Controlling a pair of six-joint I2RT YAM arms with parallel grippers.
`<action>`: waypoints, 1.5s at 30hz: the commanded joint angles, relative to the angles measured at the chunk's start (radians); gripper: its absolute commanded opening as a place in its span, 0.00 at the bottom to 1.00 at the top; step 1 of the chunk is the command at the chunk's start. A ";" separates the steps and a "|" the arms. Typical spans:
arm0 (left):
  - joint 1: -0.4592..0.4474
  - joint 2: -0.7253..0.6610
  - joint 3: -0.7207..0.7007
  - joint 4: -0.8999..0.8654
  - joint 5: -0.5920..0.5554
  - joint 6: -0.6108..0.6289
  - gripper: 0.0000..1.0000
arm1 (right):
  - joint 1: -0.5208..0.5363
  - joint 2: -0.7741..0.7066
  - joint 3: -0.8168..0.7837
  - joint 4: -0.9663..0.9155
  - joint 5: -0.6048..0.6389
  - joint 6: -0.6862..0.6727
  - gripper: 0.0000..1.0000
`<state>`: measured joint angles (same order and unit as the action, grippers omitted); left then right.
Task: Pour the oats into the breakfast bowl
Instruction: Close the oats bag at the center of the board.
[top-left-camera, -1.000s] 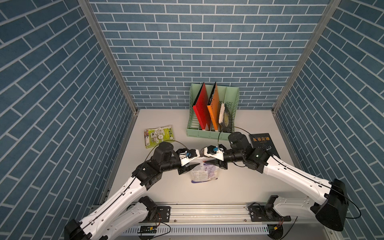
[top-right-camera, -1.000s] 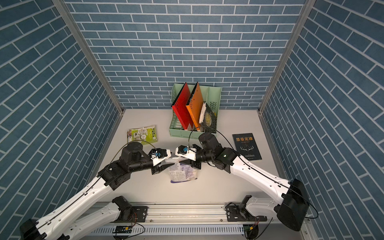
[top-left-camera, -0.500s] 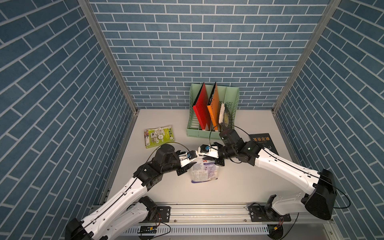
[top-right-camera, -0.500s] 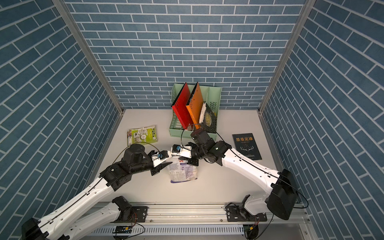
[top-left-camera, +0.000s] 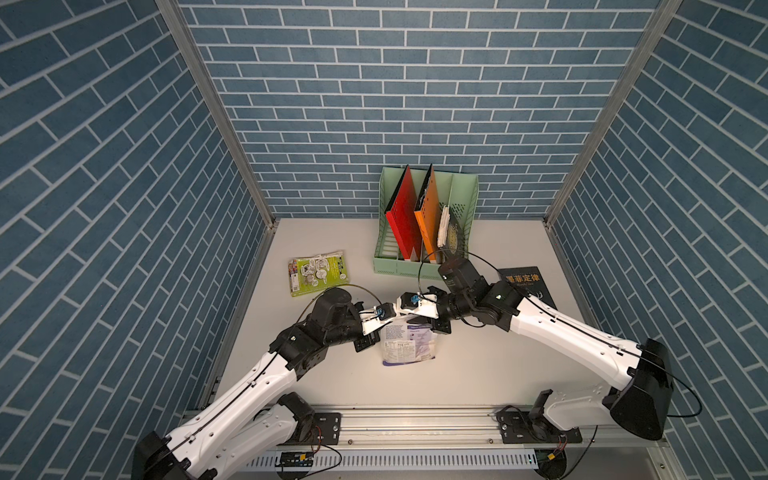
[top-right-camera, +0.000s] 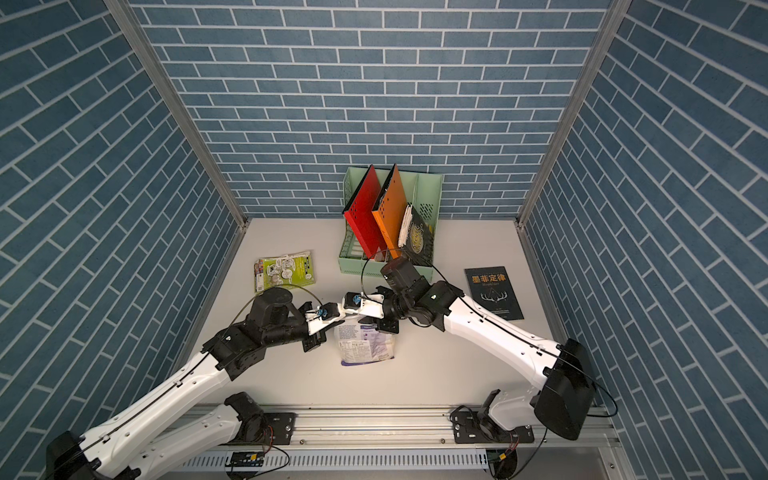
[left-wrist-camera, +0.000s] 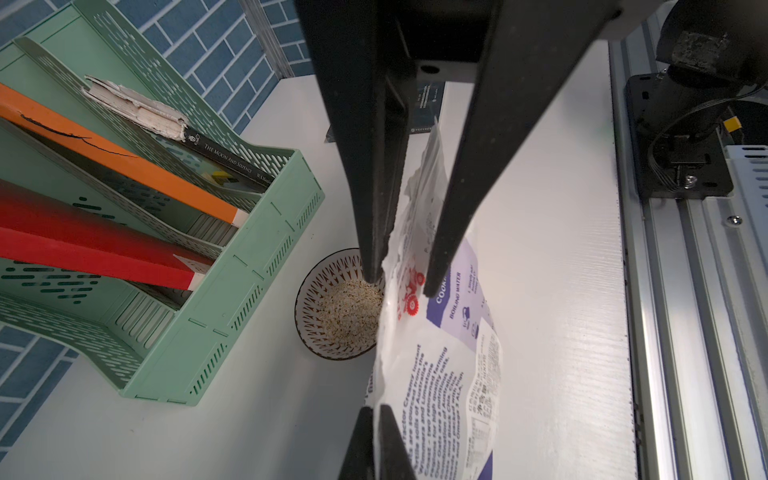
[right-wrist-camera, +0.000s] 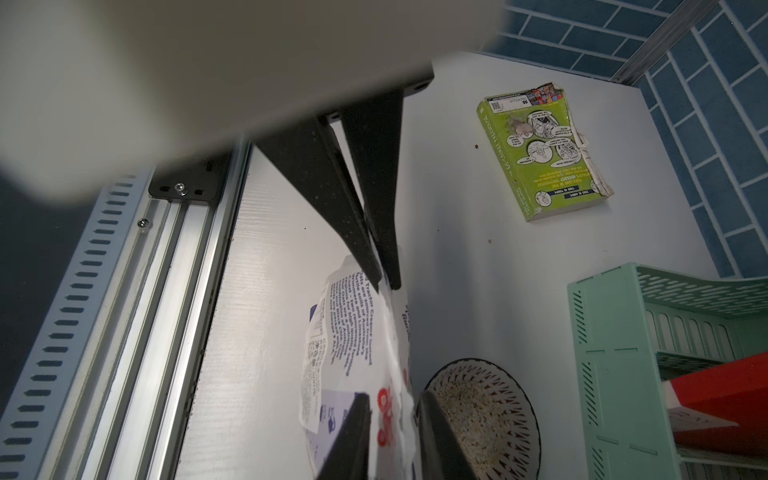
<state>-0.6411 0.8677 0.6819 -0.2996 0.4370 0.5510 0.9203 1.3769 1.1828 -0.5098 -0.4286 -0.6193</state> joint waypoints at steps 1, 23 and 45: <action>-0.002 -0.016 0.004 0.020 0.022 0.000 0.00 | 0.004 -0.011 0.008 -0.049 0.030 -0.025 0.23; -0.002 -0.028 -0.006 0.020 0.026 0.011 0.00 | -0.039 -0.039 -0.016 -0.127 0.080 -0.027 0.00; -0.001 -0.033 -0.003 0.025 0.013 -0.014 0.27 | -0.095 -0.097 -0.039 -0.065 -0.023 -0.023 0.54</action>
<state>-0.6456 0.8490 0.6773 -0.2974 0.4519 0.5499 0.8139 1.2633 1.1267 -0.6098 -0.3920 -0.6537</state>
